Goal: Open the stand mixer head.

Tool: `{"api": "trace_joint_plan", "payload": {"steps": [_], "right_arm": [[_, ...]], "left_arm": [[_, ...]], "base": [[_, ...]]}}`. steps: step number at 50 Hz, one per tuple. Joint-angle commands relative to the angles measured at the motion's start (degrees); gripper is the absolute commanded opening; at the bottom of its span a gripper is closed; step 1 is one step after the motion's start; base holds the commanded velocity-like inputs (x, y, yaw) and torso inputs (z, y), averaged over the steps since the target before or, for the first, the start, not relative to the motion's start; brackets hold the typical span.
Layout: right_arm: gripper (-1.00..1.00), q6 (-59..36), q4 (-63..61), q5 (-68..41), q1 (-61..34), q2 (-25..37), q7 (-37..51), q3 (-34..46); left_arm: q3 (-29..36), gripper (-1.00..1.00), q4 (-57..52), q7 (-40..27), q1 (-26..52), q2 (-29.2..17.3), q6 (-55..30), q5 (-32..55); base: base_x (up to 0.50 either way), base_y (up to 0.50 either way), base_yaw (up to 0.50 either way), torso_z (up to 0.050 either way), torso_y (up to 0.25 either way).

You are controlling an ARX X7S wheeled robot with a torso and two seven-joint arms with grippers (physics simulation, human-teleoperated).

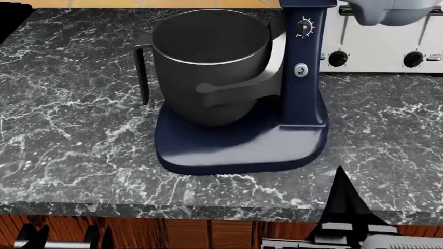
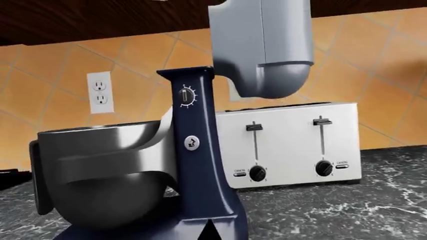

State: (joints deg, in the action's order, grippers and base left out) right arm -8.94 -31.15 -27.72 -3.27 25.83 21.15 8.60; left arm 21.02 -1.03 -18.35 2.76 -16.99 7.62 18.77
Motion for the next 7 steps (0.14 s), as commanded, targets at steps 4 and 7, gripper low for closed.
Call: {"api": "trace_joint_plan", "payload": {"steps": [4,7], "right_arm": [[-1.00,5.77,2.31,4.41,4.12,-0.40,-1.45,0.88],[-1.00,6.10,2.80,5.57,4.13,-0.36,-1.54,1.40]], "left_arm": [[0.21,1.00,0.19,-0.58,0.15,-0.16,-0.18,-0.32],[0.24,1.00,0.25,-0.60,0.16,-0.18,-0.07,-0.32]], "base": [[0.00,0.00,0.00,0.000,0.000],[0.00,0.00,0.00,0.000,0.000]]}}
